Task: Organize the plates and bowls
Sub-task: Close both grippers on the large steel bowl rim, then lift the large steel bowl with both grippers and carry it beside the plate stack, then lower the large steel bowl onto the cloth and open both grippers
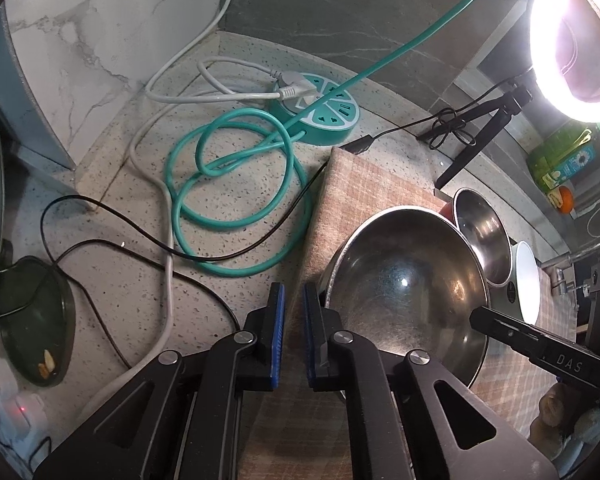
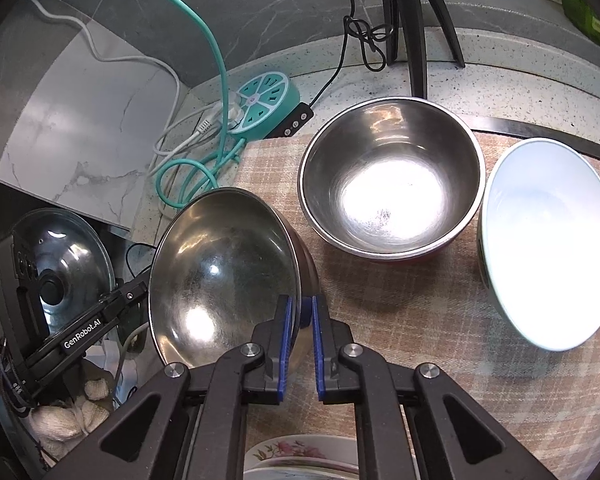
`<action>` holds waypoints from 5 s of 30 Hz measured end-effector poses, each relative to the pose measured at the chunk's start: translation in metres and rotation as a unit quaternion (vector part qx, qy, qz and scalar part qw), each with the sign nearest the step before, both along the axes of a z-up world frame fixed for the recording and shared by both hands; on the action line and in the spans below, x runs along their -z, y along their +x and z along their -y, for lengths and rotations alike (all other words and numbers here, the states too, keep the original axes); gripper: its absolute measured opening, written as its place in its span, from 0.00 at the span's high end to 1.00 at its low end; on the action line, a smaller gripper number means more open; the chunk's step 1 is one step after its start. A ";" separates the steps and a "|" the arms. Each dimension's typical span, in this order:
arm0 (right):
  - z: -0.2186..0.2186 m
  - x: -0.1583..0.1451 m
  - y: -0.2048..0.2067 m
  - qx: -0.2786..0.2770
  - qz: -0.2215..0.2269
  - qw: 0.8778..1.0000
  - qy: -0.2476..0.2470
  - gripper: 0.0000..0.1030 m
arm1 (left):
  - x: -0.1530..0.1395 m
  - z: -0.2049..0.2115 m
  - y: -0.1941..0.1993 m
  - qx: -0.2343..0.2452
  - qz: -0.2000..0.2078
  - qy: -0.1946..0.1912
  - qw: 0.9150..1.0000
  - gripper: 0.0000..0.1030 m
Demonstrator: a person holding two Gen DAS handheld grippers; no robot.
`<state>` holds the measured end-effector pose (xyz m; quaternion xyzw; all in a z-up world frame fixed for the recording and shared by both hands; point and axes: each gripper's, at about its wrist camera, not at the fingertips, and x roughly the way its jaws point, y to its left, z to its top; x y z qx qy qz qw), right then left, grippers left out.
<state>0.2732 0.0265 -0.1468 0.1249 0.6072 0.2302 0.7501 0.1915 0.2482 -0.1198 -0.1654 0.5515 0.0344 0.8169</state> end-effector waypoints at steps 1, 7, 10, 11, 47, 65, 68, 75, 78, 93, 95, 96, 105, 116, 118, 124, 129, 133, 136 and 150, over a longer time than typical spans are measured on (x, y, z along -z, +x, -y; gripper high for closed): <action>-0.001 -0.001 0.000 -0.001 0.001 1.000 -0.002 0.91 | 0.000 0.001 0.000 0.001 -0.001 0.001 1.000 0.99; 0.000 -0.001 -0.001 0.001 0.002 1.000 -0.005 0.92 | -0.002 0.005 -0.002 -0.002 0.000 0.000 1.000 1.00; 0.001 -0.001 -0.001 0.004 -0.001 1.000 -0.003 0.92 | -0.002 0.005 -0.003 -0.004 -0.001 -0.006 1.000 1.00; 0.002 -0.002 -0.001 0.004 -0.001 1.000 -0.003 0.92 | -0.003 0.006 -0.004 -0.005 -0.001 -0.006 1.000 1.00; 0.083 -0.056 -0.041 0.008 0.025 0.999 0.030 0.92 | -0.057 0.074 -0.051 -0.013 0.049 -0.022 0.998 1.00; 0.176 -0.062 -0.076 0.038 0.024 0.998 0.034 0.92 | -0.064 0.161 -0.073 0.017 0.051 -0.032 0.998 1.00; 0.194 -0.062 -0.080 0.047 0.024 0.998 0.033 0.92 | -0.062 0.177 -0.075 0.024 0.049 -0.034 0.998 1.00; 0.231 -0.058 -0.095 0.059 0.022 0.998 0.027 0.92 | -0.053 0.208 -0.084 0.038 0.037 -0.046 0.998 1.00; 0.244 -0.057 -0.101 0.064 0.022 0.997 0.023 0.92 | -0.049 0.221 -0.090 0.043 0.032 -0.051 0.997 1.00; 0.283 -0.041 -0.122 0.075 0.006 0.997 0.011 0.92 | -0.031 0.261 -0.107 0.057 0.008 -0.061 0.996 1.00; 0.287 -0.038 -0.124 0.076 0.001 0.997 0.010 0.92 | -0.029 0.264 -0.108 0.057 0.004 -0.062 0.996 1.00; 0.290 -0.036 -0.125 0.076 -0.001 0.997 0.010 0.92 | -0.027 0.266 -0.109 0.058 0.003 -0.063 0.996 1.00; 0.310 -0.024 -0.130 0.091 -0.012 0.996 0.005 0.92 | -0.007 0.287 -0.111 0.076 -0.025 -0.063 0.995 1.00; 0.324 -0.010 -0.138 0.089 -0.029 0.996 0.003 0.92 | 0.002 0.298 -0.116 0.085 -0.039 -0.069 0.993 1.00; 0.325 -0.009 -0.138 0.088 -0.031 0.996 0.007 0.92 | 0.002 0.298 -0.117 0.086 -0.039 -0.069 0.993 1.00; 0.325 -0.009 -0.139 0.082 -0.029 0.996 0.010 0.92 | 0.004 0.294 -0.117 0.083 -0.042 -0.077 0.993 1.00; 0.327 -0.007 -0.139 0.085 -0.032 0.996 0.021 0.91 | 0.004 0.291 -0.118 0.080 -0.040 -0.078 0.993 1.00; 0.329 -0.006 -0.140 0.091 -0.030 0.995 0.024 0.91 | 0.004 0.287 -0.119 0.073 -0.039 -0.078 0.994 0.98; 0.330 -0.008 -0.143 0.092 -0.022 0.995 0.017 0.89 | 0.001 0.284 -0.121 0.072 -0.034 -0.073 0.994 0.98; 0.359 -0.032 -0.167 0.152 0.050 0.987 0.006 0.71 | -0.029 0.267 -0.135 0.044 0.016 -0.048 0.998 0.89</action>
